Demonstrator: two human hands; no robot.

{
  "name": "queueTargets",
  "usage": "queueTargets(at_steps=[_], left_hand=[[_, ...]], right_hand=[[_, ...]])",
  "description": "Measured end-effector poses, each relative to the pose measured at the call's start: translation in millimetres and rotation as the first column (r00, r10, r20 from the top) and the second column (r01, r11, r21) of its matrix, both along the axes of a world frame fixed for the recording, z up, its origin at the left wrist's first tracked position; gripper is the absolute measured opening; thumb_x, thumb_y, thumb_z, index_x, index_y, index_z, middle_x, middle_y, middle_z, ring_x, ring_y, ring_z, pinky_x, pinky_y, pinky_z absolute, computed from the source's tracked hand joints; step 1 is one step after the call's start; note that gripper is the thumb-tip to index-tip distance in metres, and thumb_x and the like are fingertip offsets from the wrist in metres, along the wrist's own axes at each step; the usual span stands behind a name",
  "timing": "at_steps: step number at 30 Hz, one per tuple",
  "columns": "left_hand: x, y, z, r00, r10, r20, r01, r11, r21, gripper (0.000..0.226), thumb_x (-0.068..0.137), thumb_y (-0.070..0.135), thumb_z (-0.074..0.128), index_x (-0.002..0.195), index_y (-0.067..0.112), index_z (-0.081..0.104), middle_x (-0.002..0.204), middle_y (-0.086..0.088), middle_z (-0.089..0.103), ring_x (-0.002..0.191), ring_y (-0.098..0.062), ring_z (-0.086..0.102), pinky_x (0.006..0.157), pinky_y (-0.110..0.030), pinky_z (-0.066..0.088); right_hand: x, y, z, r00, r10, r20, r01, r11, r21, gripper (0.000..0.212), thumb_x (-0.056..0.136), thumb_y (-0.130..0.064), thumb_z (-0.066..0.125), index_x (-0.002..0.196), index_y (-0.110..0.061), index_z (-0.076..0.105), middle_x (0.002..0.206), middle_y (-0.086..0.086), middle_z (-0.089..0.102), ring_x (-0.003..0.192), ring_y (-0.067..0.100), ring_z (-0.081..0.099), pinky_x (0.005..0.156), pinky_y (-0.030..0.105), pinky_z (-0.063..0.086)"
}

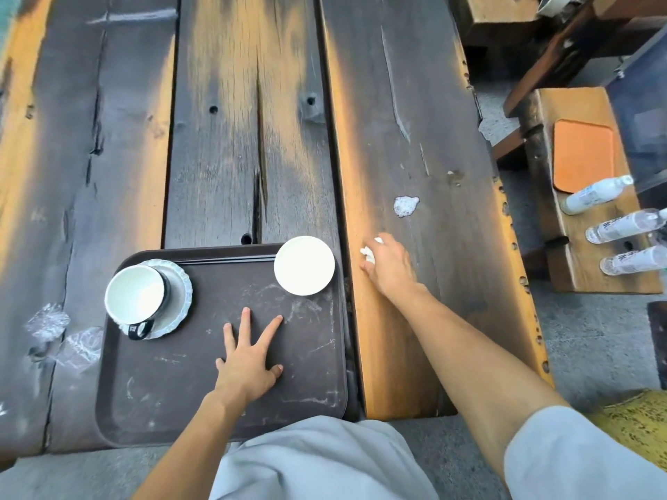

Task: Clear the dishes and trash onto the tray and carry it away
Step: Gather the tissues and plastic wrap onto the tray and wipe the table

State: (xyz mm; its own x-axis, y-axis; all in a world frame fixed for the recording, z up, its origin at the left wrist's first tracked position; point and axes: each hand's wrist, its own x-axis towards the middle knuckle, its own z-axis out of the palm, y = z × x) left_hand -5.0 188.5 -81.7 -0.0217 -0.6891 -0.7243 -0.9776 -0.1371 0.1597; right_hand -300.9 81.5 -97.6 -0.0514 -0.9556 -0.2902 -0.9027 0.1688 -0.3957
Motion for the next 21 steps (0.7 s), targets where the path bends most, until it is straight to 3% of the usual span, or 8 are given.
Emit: queueTargets(at_steps=[6,11,15,18,21], left_hand=[[0.5,-0.5,-0.2,1.0,-0.004,-0.003,0.004,1.0,-0.007,0.088,0.089,0.037,0.064,0.148,0.061,0.003,0.159,0.01,-0.032,0.149,-0.036,-0.021,0.109,-0.07,0.026],[0.6,0.0,3.2,1.0,0.007,-0.023,-0.007,1.0,-0.013,0.086,0.089,0.035,0.063,0.148,0.06,0.005,0.16,0.01,-0.03,0.149,-0.036,-0.022,0.108,-0.072,0.023],[6.3,-0.2,6.4,0.999,0.011,-0.049,-0.011,1.0,-0.012,0.083,0.09,0.035,0.062,0.15,0.055,0.01,0.162,0.01,-0.025,0.15,-0.032,-0.019,0.11,-0.068,0.025],[15.9,2.2,4.8,0.998,0.017,-0.068,-0.019,1.0,-0.02,0.082,0.09,0.035,0.063,0.152,0.05,0.013,0.164,0.01,-0.021,0.152,-0.028,-0.016,0.113,-0.063,0.028],[22.4,8.9,2.5,0.997,0.031,-0.07,-0.031,0.999,-0.006,0.086,0.089,0.034,0.065,0.153,0.049,0.009,0.163,0.008,-0.024,0.152,-0.027,-0.016,0.112,-0.059,0.032]], right_hand=[[1.2,13.2,-0.2,0.987,-0.133,0.088,0.13,0.991,0.033,0.029,0.091,-0.01,0.061,0.119,-0.019,0.064,0.113,0.013,0.062,0.1,0.033,0.058,0.08,0.031,0.042],[23.8,43.6,32.3,0.88,-0.319,0.352,0.296,0.948,0.121,0.038,0.088,-0.016,0.07,0.124,-0.026,0.065,0.109,0.005,0.066,0.099,0.024,0.061,0.084,0.029,0.048],[67.4,86.4,51.5,0.87,-0.177,0.46,0.059,0.964,0.26,0.043,0.083,-0.027,0.075,0.124,-0.034,0.064,0.11,-0.003,0.068,0.094,0.015,0.063,0.077,0.022,0.048],[101.4,113.7,44.8,0.905,0.115,0.41,-0.238,0.935,0.263,0.048,0.085,-0.031,0.072,0.131,-0.034,0.059,0.123,-0.002,0.065,0.111,0.017,0.059,0.092,0.025,0.045],[119.7,125.7,28.2,0.897,0.264,0.353,-0.337,0.927,0.163,0.05,0.092,-0.022,0.065,0.14,-0.024,0.053,0.14,0.003,0.055,0.128,0.021,0.05,0.109,0.029,0.035]])
